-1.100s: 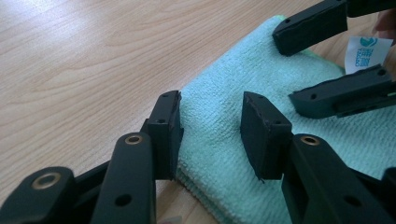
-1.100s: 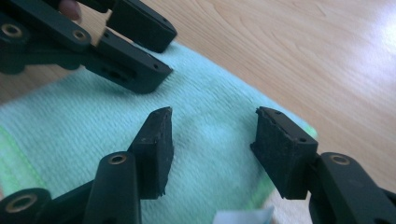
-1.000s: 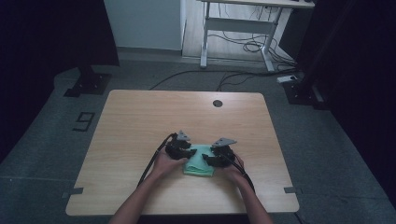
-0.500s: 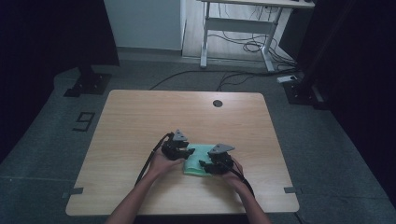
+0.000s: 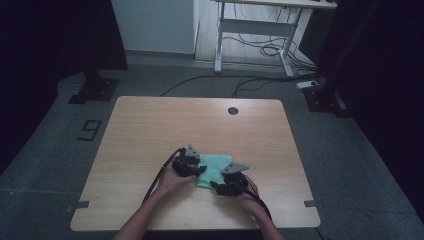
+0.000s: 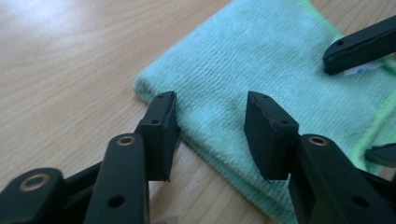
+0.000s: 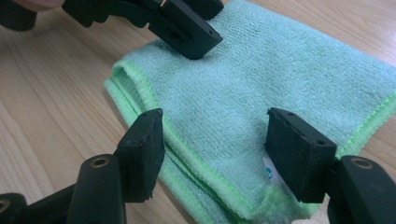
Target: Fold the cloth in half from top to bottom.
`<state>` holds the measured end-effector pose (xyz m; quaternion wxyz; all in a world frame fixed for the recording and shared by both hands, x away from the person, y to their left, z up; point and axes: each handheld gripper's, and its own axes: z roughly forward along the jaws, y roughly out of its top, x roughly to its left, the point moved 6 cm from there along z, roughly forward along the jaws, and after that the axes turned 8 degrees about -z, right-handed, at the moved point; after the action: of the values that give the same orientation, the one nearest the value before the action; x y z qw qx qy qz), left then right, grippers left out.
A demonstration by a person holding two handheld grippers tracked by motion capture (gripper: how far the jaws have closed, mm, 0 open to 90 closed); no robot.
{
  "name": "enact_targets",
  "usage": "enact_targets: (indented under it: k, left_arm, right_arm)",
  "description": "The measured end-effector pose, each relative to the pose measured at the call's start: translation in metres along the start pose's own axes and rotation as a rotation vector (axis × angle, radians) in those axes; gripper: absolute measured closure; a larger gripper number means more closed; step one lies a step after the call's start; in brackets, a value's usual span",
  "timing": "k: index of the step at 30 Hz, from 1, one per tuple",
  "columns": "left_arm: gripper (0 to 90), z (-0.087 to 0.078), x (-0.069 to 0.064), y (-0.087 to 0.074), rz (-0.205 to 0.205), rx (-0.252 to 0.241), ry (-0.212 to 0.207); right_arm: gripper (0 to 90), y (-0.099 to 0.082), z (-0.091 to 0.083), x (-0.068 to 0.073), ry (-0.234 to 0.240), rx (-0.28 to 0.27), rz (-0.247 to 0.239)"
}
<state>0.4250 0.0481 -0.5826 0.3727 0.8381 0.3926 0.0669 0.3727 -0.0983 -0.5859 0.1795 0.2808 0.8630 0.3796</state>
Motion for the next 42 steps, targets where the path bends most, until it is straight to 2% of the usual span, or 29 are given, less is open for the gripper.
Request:
enact_targets:
  k: [3,8,12,18,23,28,32,36,38,39,40,42]
  left_arm:
    - [53.3,0.001,0.002,-0.001,-0.035,-0.011,-0.020]
    - [53.4,0.004,0.003,0.003,-0.017,-0.006,-0.001]
    - [53.2,0.006,0.006,0.006,-0.018,-0.007,0.006]
    - [53.0,0.008,0.018,0.013,-0.013,-0.011,0.051]
    - [54.1,0.013,0.030,0.024,-0.008,-0.005,0.093]
    - [54.3,0.016,0.037,0.028,-0.022,-0.010,0.102]
    - [54.3,0.016,0.037,0.030,-0.017,-0.015,0.110]
    - [53.6,0.008,0.034,0.033,-0.013,-0.032,0.132]
    - [53.5,0.003,0.033,0.036,-0.018,-0.049,0.129]
    - [53.5,-0.005,0.031,0.039,-0.019,-0.069,0.124]
    - [53.6,-0.005,0.031,0.039,-0.019,-0.069,0.124]
    - [53.3,-0.017,0.027,0.043,-0.025,-0.098,0.106]
  right_arm:
    - [37.5,0.000,0.002,0.002,-0.024,0.012,-0.017]
    - [37.5,0.000,0.004,-0.001,-0.011,0.010,-0.014]
    - [37.6,0.002,0.007,-0.007,-0.010,0.003,-0.013]
    - [38.0,0.009,0.017,-0.018,0.005,0.004,-0.010]
    - [38.1,0.019,0.029,-0.029,-0.006,0.003,0.004]
    - [38.1,0.023,0.036,-0.037,-0.012,-0.008,0.016]
    - [38.2,0.024,0.037,-0.038,-0.012,-0.011,0.017]
    - [37.5,0.025,0.034,-0.037,-0.017,-0.027,0.021]
    - [37.6,0.026,0.032,-0.037,-0.016,-0.042,0.025]
    - [37.8,0.029,0.024,-0.038,-0.017,-0.084,0.040]
    - [37.8,0.030,0.021,-0.038,-0.016,-0.095,0.042]
    - [37.7,0.032,0.015,-0.039,-0.024,-0.114,0.041]
